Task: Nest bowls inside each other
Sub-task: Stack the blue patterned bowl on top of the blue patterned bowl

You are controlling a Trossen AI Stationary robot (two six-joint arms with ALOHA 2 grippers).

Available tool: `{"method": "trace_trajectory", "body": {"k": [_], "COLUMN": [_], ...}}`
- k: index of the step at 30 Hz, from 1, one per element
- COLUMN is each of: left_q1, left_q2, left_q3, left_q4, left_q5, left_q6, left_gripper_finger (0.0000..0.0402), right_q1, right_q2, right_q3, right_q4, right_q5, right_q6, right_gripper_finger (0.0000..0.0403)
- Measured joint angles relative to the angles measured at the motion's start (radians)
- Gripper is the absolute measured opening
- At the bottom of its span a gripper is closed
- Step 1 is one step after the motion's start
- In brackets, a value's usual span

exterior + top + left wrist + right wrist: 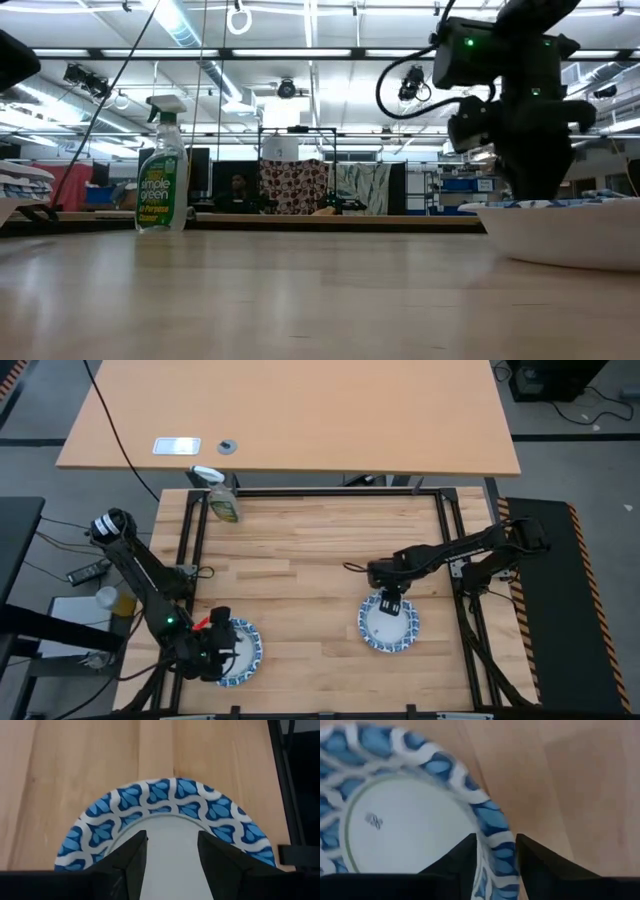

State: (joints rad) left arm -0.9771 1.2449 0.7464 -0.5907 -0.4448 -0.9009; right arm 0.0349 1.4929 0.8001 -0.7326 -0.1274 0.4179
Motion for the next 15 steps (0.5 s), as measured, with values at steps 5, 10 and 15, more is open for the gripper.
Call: {"method": "trace_trajectory", "body": {"k": [5, 10, 15], "left_q1": [-0.002, -0.002, -0.002], "left_q2": [0.0, 0.0, 0.0], "left_q3": [0.0, 0.0, 0.0], "left_q4": [0.003, 0.003, 0.003], "left_q5": [-0.058, -0.06, -0.06], "left_q6": [0.0, 0.005, 0.005], "left_gripper_finger": [0.0181, 0.0181, 0.0181], "right_q1": [-0.001, -0.001, -0.002], "right_q2": [0.0, 0.0, 0.0], "right_q3": [0.0, 0.0, 0.0], "right_q4": [0.098, 0.118, 0.12], "right_q5": [-0.031, -0.031, -0.029], "right_q6": [0.0, -0.001, -0.002], "right_gripper_finger": [0.0129, 0.0111, 0.0089]}}
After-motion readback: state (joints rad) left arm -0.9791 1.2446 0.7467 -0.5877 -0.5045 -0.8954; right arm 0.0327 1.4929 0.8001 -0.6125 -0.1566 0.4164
